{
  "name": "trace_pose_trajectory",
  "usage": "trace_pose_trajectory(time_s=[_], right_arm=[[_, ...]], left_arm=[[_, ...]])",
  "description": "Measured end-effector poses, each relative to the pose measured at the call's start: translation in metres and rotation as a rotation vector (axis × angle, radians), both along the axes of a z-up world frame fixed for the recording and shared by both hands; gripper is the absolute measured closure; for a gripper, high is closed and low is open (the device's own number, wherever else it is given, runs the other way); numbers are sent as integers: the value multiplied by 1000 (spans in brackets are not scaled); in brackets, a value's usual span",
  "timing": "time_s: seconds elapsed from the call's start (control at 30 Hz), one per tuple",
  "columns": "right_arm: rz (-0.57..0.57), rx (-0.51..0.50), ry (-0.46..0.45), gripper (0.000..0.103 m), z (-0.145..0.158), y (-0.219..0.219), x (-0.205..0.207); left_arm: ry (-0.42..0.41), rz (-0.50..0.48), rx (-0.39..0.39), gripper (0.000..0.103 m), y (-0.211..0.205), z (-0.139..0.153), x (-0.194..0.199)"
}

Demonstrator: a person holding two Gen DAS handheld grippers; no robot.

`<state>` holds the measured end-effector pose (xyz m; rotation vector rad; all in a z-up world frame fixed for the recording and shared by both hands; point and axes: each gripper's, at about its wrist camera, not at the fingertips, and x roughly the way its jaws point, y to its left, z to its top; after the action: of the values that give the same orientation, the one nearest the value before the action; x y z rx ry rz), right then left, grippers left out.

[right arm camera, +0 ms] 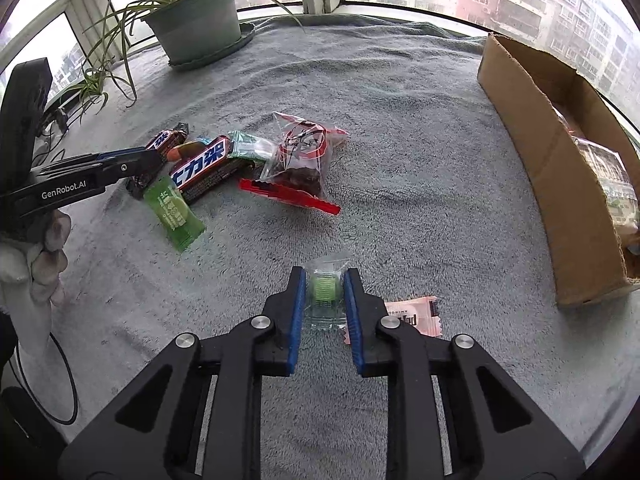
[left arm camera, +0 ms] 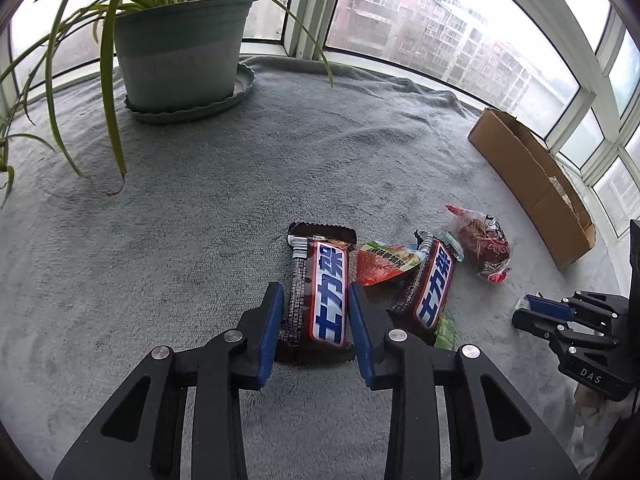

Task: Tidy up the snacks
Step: 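Grasp the green candy with the right gripper while the left grasps the chocolate bar, then carry the green candy into the box and open the right gripper while the left carries the bar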

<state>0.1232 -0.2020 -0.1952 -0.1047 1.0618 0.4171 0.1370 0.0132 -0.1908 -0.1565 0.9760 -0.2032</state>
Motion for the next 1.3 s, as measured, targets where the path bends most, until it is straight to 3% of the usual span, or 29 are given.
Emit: trace_pose_trajectory(time_s=[0.3, 0.67, 0.97, 1.3], right_arm=[[-22, 66, -8, 84, 8, -6, -1], [-53, 105, -72, 84, 39, -21, -5], [-135, 117, -150, 84, 71, -68, 2], [-216, 61, -242, 84, 104, -130, 38]], left_arm=[[-6, 20, -11, 76, 5, 3, 1], [-26, 51, -32, 77, 17, 15, -6], [-77, 17, -70, 77, 6, 44, -7], [-118, -86, -103, 77, -40, 72, 10]])
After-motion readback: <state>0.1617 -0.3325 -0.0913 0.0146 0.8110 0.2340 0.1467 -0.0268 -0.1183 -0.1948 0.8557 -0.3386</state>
